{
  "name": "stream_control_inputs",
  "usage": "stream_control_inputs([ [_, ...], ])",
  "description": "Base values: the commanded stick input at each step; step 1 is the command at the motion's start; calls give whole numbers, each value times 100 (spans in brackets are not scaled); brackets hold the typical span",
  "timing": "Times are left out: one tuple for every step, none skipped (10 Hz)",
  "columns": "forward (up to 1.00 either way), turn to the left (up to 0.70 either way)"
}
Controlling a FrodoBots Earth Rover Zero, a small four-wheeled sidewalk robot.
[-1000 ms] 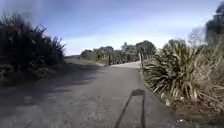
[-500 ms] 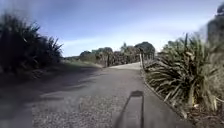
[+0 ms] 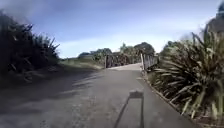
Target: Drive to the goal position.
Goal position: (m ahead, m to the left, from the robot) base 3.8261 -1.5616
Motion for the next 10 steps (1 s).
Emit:
stream_control_inputs([
  [100, 0],
  [100, 0],
  [100, 0],
  [100, 0],
  [100, 0],
  [100, 0],
  [100, 0],
  [100, 0],
  [100, -5],
  [100, -11],
])
